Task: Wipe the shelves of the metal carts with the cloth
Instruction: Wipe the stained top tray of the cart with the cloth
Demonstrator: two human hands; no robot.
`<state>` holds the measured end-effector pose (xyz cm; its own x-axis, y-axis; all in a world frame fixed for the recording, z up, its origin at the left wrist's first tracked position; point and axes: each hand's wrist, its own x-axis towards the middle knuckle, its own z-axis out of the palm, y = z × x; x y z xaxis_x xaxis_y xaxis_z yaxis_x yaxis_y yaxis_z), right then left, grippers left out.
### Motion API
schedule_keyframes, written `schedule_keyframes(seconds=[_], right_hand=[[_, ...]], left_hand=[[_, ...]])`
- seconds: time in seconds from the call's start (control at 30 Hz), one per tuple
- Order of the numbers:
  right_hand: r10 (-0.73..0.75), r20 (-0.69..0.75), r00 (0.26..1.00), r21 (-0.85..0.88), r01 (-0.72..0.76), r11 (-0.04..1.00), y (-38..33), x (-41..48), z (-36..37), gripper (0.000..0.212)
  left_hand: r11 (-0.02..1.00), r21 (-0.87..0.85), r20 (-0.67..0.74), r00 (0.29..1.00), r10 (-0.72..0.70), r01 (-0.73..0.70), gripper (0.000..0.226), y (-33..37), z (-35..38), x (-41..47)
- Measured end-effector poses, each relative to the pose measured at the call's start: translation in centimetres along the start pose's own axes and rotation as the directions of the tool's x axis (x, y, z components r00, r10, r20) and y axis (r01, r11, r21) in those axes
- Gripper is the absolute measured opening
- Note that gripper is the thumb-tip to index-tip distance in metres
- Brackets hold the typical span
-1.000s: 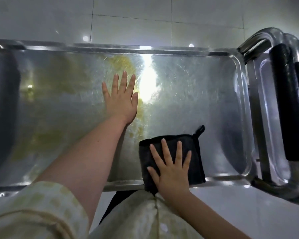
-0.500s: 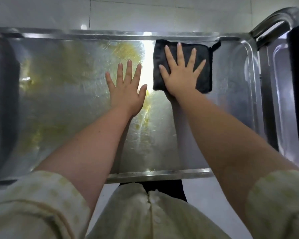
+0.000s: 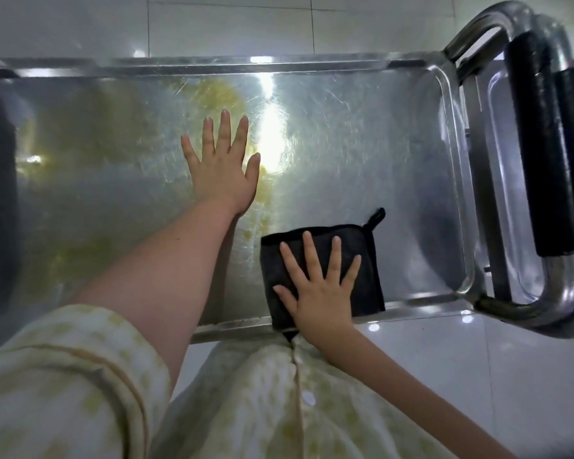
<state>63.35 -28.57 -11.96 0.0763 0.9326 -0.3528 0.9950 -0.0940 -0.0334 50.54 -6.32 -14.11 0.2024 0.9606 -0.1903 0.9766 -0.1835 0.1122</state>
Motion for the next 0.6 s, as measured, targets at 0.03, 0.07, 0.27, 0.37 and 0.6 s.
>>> schedule_keyframes(seconds=[0.03, 0.07, 0.27, 0.37, 0.6], right_hand=[[-0.024, 0.017, 1.000, -0.006, 0.025, 1.000, -0.1, 0.2, -0.2, 0.067], [-0.060, 0.028, 0.998, -0.005, 0.060, 0.998, 0.1, 0.3, -0.3, 0.067], [0.012, 0.007, 1.000, 0.001, -0.012, 1.000, 11.1, -0.7, -0.6, 0.067], [0.151, 0.087, 0.985, -0.018, -0.150, 0.989, 19.0, -1.4, -0.8, 0.070], [0.193, 0.043, 0.980, 0.014, -0.194, 0.981, 12.4, -0.6, -0.2, 0.067]], left_hand=[[1.000, 0.000, 0.004, 1.000, -0.002, 0.002, 0.062, 0.0, 0.0, 0.1], [1.000, 0.000, 0.006, 1.000, -0.003, 0.003, 0.062, 0.0, -0.1, 0.2], [1.000, -0.002, 0.000, 1.000, 0.018, -0.018, 0.064, 0.1, 0.3, 0.5], [1.000, -0.009, -0.010, 1.000, 0.022, -0.022, 0.064, 0.0, 0.2, 0.5], [0.999, 0.036, -0.008, 1.000, 0.005, -0.005, 0.063, 0.1, -0.2, 0.4]])
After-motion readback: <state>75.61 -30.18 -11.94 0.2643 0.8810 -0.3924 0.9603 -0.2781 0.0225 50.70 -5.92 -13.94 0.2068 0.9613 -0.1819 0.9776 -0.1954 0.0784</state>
